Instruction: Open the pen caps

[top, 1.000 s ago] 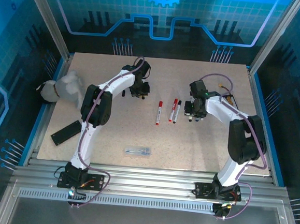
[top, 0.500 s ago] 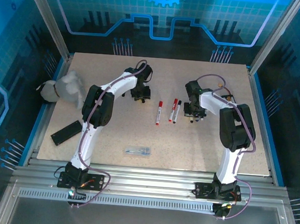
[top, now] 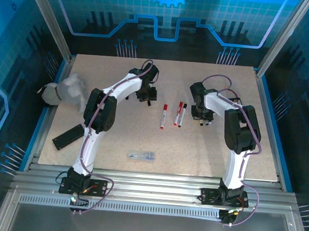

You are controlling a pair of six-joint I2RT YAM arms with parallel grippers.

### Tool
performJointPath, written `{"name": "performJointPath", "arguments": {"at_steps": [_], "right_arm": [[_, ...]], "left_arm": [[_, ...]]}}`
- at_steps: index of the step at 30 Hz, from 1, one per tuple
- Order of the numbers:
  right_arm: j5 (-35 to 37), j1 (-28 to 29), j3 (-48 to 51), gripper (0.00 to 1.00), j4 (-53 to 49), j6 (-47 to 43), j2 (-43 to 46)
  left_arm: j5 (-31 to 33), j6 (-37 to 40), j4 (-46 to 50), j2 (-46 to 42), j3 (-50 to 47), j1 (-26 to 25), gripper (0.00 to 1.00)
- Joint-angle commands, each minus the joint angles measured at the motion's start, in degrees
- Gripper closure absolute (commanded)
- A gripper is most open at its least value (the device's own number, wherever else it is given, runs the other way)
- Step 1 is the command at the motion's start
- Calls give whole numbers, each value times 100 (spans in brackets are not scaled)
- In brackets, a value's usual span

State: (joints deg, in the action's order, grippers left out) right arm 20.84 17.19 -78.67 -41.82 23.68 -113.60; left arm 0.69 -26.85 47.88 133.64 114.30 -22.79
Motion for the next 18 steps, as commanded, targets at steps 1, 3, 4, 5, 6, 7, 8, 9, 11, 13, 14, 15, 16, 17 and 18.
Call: {"name": "performJointPath", "arguments": {"at_steps": [1,3,4,5,6,7,8,9,11,13,14,15,16,17,18], "right_arm": [[270,33,-172,74,-280,5,-61],[314,51,-192,73,-310,1,-42],[346,59,-199,70,-320,3,-39],[376,65,-226,69,-368,6,-44],[384,70,-236,69,-370,-6,-48],[400,80,-245,69,-370,-16,-39],[409,80,-253,69,-377,-20,-41],[420,77,-269,69,-400,-21,-48],[443,84,-298,69,-441,-13,-25],[430,105,-279,69,-419,-12,63],[400,118,-263,69,-408,-4,133],[382,142,-254,69,-397,5,222],[376,161,-239,69,-386,10,311],[364,192,-224,69,-381,14,407],[345,229,-198,69,-365,7,519]], "left_arm": [[64,124,203,-238,300,-94,63],[55,131,228,-233,357,-117,63],[49,143,233,-232,386,-128,63],[37,139,244,-227,413,-134,63],[28,137,264,-224,441,-138,63],[8,143,273,-225,465,-147,63],[-5,141,275,-222,485,-156,63],[-30,143,274,-233,503,-164,63],[-50,144,274,-249,534,-186,63],[-85,148,266,-251,566,-216,63],[-106,145,252,-251,582,-232,63],[-136,148,240,-251,585,-248,63],[-140,149,227,-244,595,-275,63],[-147,145,214,-242,607,-302,63],[-169,141,205,-232,607,-329,63]]}}
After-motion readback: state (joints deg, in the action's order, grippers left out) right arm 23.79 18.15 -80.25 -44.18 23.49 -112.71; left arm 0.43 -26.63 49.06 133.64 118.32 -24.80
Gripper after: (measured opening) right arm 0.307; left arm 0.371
